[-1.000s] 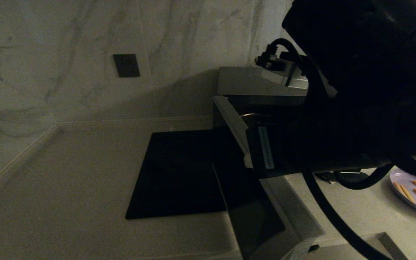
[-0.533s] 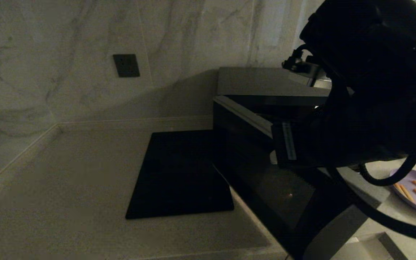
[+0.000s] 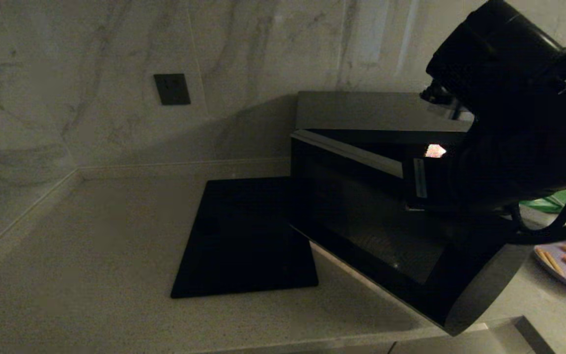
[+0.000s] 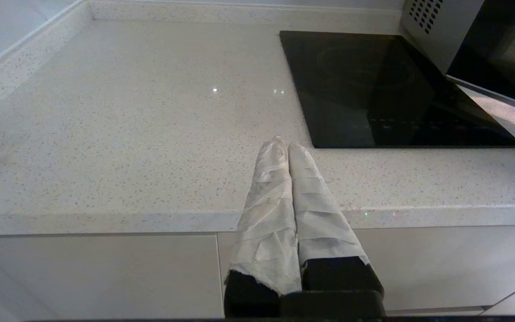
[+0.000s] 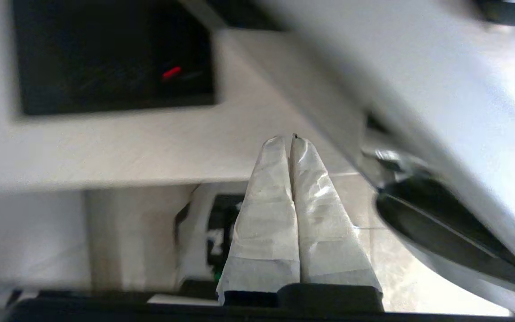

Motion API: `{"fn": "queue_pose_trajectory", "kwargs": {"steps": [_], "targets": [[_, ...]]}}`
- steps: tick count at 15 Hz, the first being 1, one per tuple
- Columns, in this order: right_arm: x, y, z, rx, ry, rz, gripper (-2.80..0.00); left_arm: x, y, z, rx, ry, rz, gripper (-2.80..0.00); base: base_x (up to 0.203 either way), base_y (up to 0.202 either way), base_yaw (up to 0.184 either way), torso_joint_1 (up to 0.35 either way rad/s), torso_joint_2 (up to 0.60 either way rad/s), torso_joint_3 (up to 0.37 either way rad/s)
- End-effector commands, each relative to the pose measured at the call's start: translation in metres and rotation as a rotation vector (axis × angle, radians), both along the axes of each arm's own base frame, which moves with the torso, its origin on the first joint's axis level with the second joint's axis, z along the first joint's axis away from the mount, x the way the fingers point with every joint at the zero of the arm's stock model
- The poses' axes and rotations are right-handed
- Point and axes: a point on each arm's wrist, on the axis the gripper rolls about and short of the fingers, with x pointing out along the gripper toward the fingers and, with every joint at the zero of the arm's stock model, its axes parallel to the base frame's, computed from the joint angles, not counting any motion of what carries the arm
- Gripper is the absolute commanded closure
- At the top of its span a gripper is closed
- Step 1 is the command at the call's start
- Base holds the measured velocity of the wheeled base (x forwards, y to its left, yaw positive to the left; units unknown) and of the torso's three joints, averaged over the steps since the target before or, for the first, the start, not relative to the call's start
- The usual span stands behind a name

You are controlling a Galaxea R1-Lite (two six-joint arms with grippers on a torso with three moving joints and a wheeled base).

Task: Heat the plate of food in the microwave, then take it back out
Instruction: Close the microwave oven

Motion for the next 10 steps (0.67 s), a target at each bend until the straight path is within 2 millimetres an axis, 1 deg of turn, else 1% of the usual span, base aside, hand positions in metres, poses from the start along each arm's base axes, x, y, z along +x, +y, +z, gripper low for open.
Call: {"fn": "queue_pose_trajectory", "kwargs": {"steps": [1, 3, 5, 8, 10], "targets": [[0.019, -0.021, -0.008, -0.027, 0.026, -0.113, 0.00, 0.000, 0.000, 0.000, -0.001, 0.001, 0.001, 0.00, 0.000, 0.000, 0.000, 0.000, 0.00, 0.000], [0.033, -0.040, -0.010, -0.025, 0.028, -0.198, 0.00, 0.000, 0.000, 0.000, -0.001, 0.001, 0.001, 0.00, 0.000, 0.000, 0.000, 0.000, 0.00, 0.000], [0.043, -0.056, -0.010, -0.020, 0.025, -0.262, 0.00, 0.000, 0.000, 0.000, -0.001, 0.001, 0.001, 0.00, 0.000, 0.000, 0.000, 0.000, 0.00, 0.000], [0.054, -0.071, -0.008, 0.007, -0.009, -0.324, 0.00, 0.000, 0.000, 0.000, -0.001, 0.001, 0.001, 0.00, 0.000, 0.000, 0.000, 0.000, 0.00, 0.000], [0.062, -0.077, -0.009, 0.014, -0.021, -0.349, 0.00, 0.000, 0.000, 0.000, -0.001, 0.001, 0.001, 0.00, 0.000, 0.000, 0.000, 0.000, 0.00, 0.000]]}}
